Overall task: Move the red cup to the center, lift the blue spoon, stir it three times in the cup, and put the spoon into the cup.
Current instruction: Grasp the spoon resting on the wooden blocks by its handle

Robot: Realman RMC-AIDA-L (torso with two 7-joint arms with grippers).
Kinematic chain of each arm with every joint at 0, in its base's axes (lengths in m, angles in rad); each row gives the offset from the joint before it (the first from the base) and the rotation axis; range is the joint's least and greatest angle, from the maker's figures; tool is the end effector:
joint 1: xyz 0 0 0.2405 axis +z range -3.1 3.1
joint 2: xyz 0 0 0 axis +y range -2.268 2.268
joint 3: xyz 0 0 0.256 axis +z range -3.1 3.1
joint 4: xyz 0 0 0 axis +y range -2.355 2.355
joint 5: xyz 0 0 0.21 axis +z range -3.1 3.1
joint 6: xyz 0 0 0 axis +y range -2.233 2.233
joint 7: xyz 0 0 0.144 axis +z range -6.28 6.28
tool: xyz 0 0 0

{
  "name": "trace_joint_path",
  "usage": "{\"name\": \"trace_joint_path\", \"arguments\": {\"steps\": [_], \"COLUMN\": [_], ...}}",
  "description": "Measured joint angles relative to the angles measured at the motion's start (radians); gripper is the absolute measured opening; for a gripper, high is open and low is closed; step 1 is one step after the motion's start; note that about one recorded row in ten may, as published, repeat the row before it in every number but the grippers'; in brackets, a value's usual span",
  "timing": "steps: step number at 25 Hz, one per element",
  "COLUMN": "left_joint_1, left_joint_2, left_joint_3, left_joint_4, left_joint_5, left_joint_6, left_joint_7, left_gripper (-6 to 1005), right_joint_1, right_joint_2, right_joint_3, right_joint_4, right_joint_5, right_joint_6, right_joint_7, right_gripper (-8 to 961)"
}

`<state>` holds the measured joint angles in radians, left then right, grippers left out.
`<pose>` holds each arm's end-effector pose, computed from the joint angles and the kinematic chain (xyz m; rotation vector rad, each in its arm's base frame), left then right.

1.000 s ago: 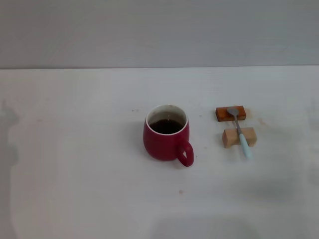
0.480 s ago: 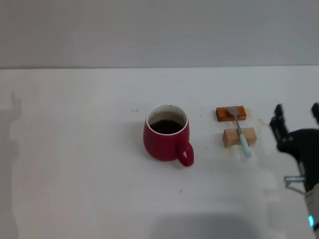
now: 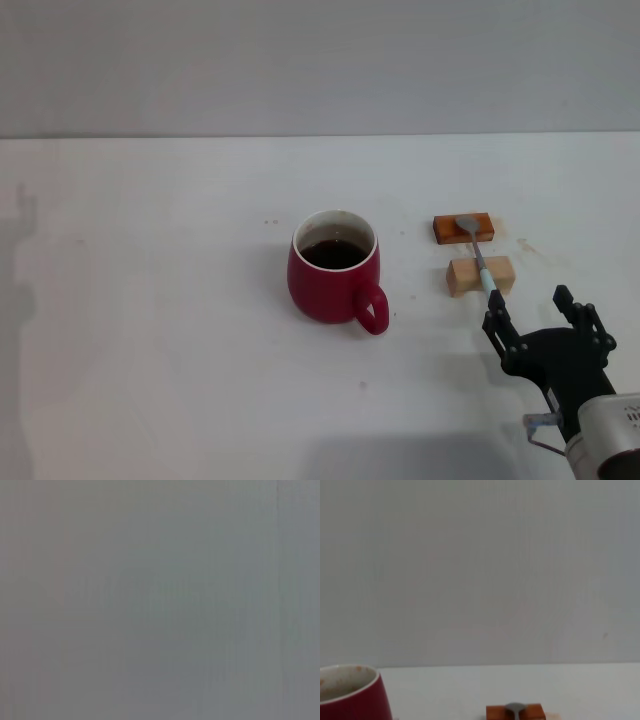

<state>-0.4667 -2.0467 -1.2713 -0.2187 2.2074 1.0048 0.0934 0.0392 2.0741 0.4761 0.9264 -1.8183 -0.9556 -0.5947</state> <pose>-0.3654 0.3585 0.0501 -1.2087 -0.6207 -0.5034 0.2669 0.2273 -0.1069 -1.6682 0.7500 0.5260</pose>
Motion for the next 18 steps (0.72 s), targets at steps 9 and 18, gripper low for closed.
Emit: {"name": "trace_joint_path", "arguments": {"steps": [9, 18], "left_joint_1": [0.005, 0.001], "left_joint_2": [0.008, 0.01], "left_joint_3": [-0.001, 0.004], "left_joint_4": [0.002, 0.012], "left_joint_5": [0.0, 0.0], "left_joint_6": [0.01, 0.022], "left_joint_7": [0.001, 0.0], "left_gripper": [672, 672], "right_joint_1": [0.027, 0.096], "right_joint_2": [0.002, 0.003], "right_joint_3": [0.001, 0.01], "right_joint_4": [-0.019, -0.059], "right_joint_5": [0.025, 0.057], "right_joint_6": [0.055, 0.129], "right_joint_7": [0.003, 0.004], "right_gripper": [740, 739]}}
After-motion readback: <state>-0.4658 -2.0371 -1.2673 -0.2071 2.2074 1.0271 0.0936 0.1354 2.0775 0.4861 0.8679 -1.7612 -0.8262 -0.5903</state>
